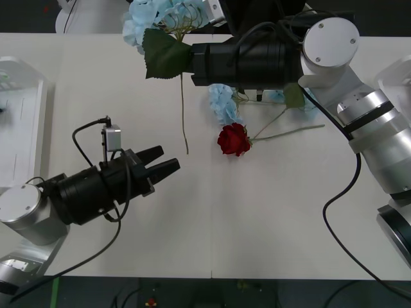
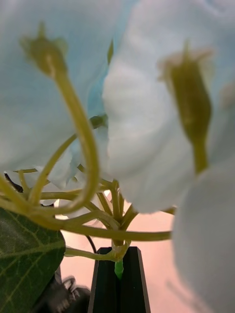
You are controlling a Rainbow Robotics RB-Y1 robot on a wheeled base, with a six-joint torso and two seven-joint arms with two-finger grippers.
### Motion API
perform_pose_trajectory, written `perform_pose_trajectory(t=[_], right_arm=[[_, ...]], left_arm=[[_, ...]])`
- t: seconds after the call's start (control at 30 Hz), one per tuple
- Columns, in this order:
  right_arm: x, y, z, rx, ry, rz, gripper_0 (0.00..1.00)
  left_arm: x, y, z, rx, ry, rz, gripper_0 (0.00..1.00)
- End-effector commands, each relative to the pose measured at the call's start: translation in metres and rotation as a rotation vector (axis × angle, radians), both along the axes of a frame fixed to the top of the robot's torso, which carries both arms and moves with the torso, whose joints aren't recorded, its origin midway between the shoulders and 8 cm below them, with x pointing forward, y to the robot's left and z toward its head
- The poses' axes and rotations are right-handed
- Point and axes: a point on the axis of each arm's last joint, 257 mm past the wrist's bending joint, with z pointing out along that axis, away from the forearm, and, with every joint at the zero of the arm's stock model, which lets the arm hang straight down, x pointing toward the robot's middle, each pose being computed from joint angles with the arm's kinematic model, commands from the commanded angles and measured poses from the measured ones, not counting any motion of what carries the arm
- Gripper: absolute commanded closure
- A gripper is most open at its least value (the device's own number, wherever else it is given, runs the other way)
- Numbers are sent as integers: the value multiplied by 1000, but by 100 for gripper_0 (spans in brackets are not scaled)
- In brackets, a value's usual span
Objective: Put the red flowers into the right box and the blue flowers into the left box
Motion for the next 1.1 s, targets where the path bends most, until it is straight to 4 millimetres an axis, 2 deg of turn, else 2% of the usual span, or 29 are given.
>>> perform_pose_trajectory(t=[0.03, 0.07, 0.17, 0.5, 0.53, 0.57, 0.6, 0.67, 0.7, 1.1], right_arm=[[-12, 30, 28, 26, -13, 39, 100], [-14, 31, 29, 30, -9, 46, 100], [-16, 32, 31, 42, 6, 54, 100], [-16, 30, 24, 13, 2, 53, 100], [-15, 29, 24, 12, 1, 51, 100], [-14, 28, 23, 10, 1, 49, 100], [-15, 28, 22, 8, 3, 51, 100], [-16, 27, 21, 0, 2, 56, 100], [-16, 27, 21, -2, 6, 57, 100], [-15, 21, 20, -5, 12, 56, 100]], left_arm=[[0, -54, 22, -73, -23, -22, 5], [1, -62, 24, -80, -22, -21, 0], [9, -67, 32, -84, -35, -4, 0], [36, -63, 58, -76, -96, 39, 0], [37, -63, 60, -79, -99, 40, 7], [40, -61, 64, -80, -106, 48, 36], [41, -61, 64, -80, -107, 52, 44], [45, -58, 67, -81, -112, 63, 90], [46, -57, 68, -83, -113, 68, 100], [59, -41, 81, -121, -111, 120, 100]])
